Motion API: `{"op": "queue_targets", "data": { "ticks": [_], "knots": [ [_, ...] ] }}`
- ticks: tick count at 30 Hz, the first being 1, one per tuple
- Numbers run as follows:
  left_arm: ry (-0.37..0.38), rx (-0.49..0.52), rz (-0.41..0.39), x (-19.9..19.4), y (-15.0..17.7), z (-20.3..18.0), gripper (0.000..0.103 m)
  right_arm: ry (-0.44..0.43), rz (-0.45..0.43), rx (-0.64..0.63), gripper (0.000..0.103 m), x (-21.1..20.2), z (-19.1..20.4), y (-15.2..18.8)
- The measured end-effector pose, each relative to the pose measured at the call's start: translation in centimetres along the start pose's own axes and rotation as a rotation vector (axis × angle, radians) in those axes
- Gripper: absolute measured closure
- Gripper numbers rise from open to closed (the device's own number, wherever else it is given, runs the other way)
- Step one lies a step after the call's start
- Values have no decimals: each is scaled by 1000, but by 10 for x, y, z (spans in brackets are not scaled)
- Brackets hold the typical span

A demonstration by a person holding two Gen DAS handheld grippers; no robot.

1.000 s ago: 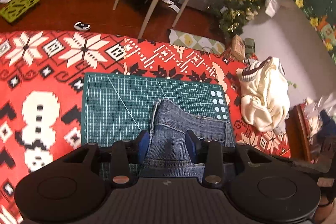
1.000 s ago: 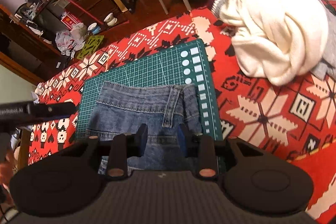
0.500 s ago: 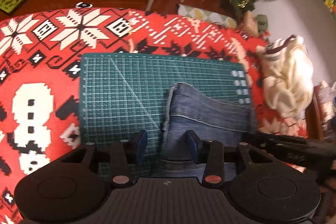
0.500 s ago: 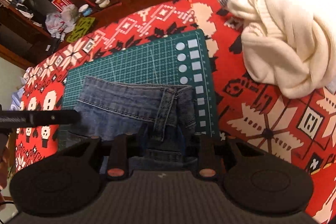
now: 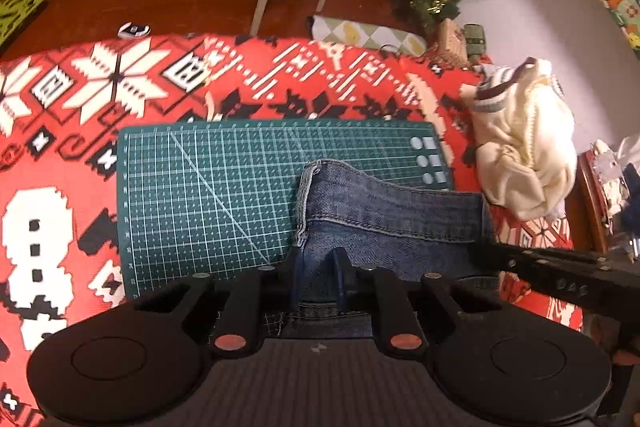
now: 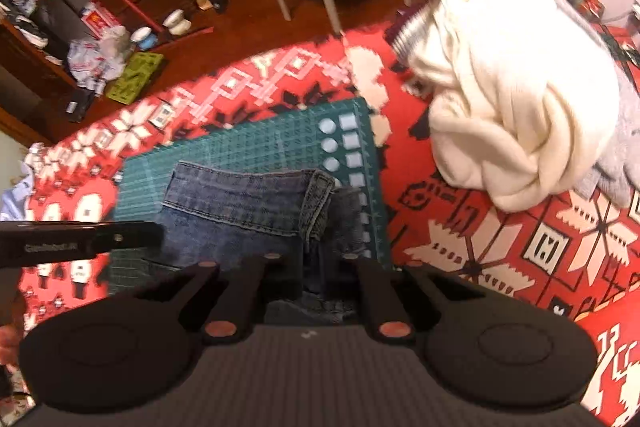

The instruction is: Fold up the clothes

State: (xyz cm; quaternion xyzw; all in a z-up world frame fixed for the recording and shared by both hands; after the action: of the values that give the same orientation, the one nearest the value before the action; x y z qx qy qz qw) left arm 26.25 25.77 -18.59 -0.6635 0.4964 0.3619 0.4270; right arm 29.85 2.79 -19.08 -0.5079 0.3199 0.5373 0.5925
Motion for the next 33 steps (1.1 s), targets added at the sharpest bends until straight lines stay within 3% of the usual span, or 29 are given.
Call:
{"op": "queue_targets", "data": {
  "ticks": [3, 5, 6, 11, 15, 16, 17, 20, 25, 33],
  "knots": [
    [7, -25, 2, 2, 0, 6, 78, 26, 12, -10, 85, 17, -4, 3],
    [13, -40, 13, 1, 3, 9, 65, 20, -12, 8, 76, 15, -8, 5],
    [14, -41, 18, 0, 5, 10, 65, 12, -19, 14, 69, 11, -9, 7],
    [44, -41, 28, -1, 16, 15, 60, -25, 8, 53, 57, 8, -21, 16],
    [73, -83, 32, 6, 17, 21, 60, -57, 47, 83, 59, 25, -27, 15],
    [80, -94, 26, 8, 17, 22, 64, -62, 46, 80, 66, 26, -27, 15],
    [97, -103, 15, 8, 17, 21, 75, -61, 47, 68, 71, 27, -26, 15],
    [63, -76, -17, 6, 17, 14, 81, -59, 47, 25, 87, 25, -17, 13],
    [-9, -39, -79, -4, 3, 12, 85, -48, 15, -34, 89, 23, -1, -3],
    [-32, -98, -127, 0, -31, 24, 85, -5, -33, -66, 83, 36, 9, -44]
  ]
}}
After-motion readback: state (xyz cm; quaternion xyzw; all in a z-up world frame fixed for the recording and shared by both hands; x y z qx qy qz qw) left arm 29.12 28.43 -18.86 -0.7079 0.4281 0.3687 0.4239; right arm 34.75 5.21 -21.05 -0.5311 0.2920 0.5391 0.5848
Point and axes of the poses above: each gripper's, at about its wrist camera, not at the fingertips, and x roughly the way its jaws point, z to its left, y to its underside, the point moved 5 cm from there along x, roughly the way its jaws point, and after that the axes turned 7 degrees about z, right-handed, at the moved point
